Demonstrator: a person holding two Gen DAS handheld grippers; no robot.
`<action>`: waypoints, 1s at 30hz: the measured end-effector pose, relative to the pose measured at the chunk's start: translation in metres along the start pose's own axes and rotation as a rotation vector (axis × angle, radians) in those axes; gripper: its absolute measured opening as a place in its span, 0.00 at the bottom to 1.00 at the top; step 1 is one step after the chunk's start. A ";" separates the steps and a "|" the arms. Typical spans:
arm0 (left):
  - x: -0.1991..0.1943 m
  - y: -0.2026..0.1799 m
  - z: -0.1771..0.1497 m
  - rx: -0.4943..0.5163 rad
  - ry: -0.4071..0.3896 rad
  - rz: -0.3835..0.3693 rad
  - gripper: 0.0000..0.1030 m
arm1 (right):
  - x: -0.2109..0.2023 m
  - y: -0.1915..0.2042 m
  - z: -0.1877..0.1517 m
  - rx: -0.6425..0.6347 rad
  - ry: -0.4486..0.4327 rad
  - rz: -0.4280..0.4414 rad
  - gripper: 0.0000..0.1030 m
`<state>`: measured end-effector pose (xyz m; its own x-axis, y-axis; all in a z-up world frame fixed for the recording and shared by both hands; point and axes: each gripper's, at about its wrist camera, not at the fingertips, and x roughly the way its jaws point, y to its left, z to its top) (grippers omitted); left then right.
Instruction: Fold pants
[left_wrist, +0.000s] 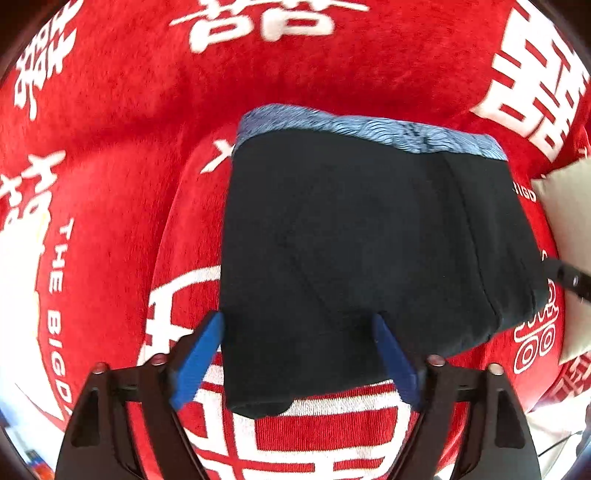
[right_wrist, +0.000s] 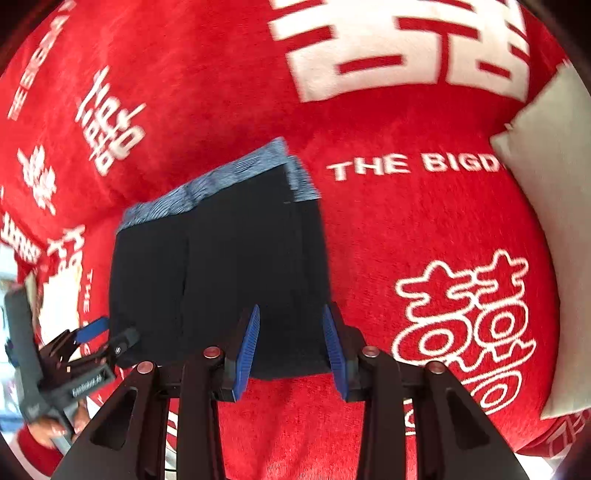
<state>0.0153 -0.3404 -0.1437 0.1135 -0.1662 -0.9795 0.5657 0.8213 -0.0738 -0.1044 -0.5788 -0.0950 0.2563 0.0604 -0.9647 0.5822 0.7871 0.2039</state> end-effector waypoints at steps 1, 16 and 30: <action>0.002 0.002 -0.001 -0.008 0.004 -0.004 0.82 | 0.004 0.007 -0.001 -0.026 0.010 -0.008 0.39; 0.005 0.018 0.005 -0.063 0.050 -0.023 0.89 | 0.034 0.018 -0.013 -0.054 0.070 -0.071 0.55; -0.011 0.054 0.047 -0.124 -0.024 0.087 0.89 | 0.038 0.017 -0.016 -0.045 0.071 -0.070 0.59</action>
<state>0.0829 -0.3203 -0.1282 0.1781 -0.1031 -0.9786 0.4476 0.8941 -0.0128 -0.0973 -0.5536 -0.1305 0.1601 0.0462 -0.9860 0.5612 0.8175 0.1294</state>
